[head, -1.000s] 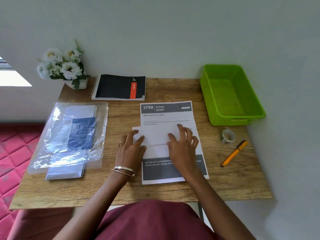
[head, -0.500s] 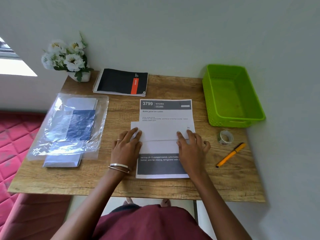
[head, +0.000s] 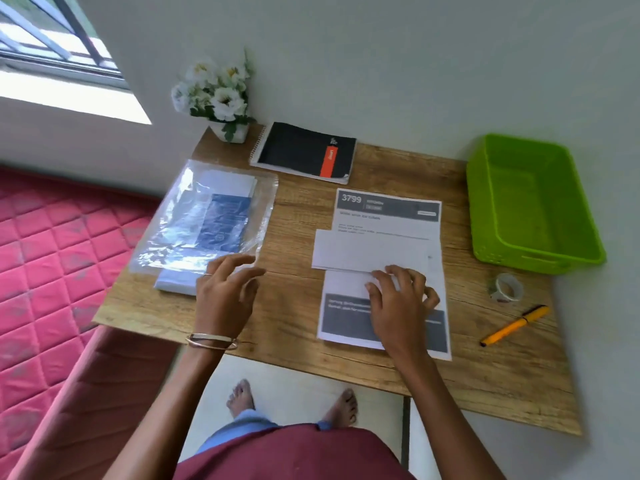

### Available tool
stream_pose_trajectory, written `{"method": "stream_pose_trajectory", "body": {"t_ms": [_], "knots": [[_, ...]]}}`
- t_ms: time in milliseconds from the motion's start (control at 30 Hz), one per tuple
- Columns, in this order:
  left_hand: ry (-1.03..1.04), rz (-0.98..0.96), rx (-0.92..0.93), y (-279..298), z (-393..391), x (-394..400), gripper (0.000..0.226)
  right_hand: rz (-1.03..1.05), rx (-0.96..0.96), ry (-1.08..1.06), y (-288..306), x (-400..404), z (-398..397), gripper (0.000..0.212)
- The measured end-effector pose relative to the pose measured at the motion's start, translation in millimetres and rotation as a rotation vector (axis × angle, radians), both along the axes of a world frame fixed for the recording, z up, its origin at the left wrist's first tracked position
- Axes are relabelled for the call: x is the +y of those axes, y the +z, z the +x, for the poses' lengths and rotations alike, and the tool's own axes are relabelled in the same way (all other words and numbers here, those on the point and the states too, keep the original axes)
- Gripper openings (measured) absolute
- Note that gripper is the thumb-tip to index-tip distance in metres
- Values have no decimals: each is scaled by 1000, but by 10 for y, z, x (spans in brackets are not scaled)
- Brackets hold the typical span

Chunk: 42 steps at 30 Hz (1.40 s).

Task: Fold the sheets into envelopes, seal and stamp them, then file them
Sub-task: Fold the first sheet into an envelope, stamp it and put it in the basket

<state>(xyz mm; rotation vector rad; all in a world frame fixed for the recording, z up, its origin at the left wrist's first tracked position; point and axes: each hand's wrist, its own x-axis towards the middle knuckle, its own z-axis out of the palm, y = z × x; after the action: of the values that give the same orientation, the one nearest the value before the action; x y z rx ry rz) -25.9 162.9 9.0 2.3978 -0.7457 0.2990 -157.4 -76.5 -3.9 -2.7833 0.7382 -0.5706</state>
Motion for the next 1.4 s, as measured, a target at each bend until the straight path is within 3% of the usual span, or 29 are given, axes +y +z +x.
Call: {"method": "stream_pose_trajectory", "body": {"t_ms": [200, 367, 467, 600, 667, 733, 1000, 1133, 1300, 1400], "knots": [[82, 112, -49, -11, 253, 775, 18, 87, -100, 323, 105, 966, 439, 20], [10, 190, -83, -119, 517, 1236, 18, 71, -101, 603, 101, 1540, 804, 23], [-42, 263, -77, -159, 652, 1375, 26, 46, -99, 656, 47, 1775, 951, 22], [-80, 264, -9, -180, 776, 1470, 35, -20, -9, 615, 6, 1915, 1082, 16], [-98, 249, 24, -192, 829, 1493, 36, 17, 72, 523, 8, 1982, 1119, 26], [-107, 223, 60, -205, 874, 1500, 38, 142, 106, 423, 24, 2041, 1149, 31], [-154, 145, 142, -217, 997, 1539, 37, 598, 156, 229, 172, 2145, 1307, 4], [-142, 137, 179, -218, 1012, 1540, 51, 876, 160, 121, 287, 2113, 1333, 7], [-116, 102, 214, -223, 1015, 1542, 62, 813, 177, 134, 355, 2114, 1378, 6], [-131, 104, 194, -233, 1017, 1548, 65, 776, 63, 138, 400, 2142, 1380, 3]]}}
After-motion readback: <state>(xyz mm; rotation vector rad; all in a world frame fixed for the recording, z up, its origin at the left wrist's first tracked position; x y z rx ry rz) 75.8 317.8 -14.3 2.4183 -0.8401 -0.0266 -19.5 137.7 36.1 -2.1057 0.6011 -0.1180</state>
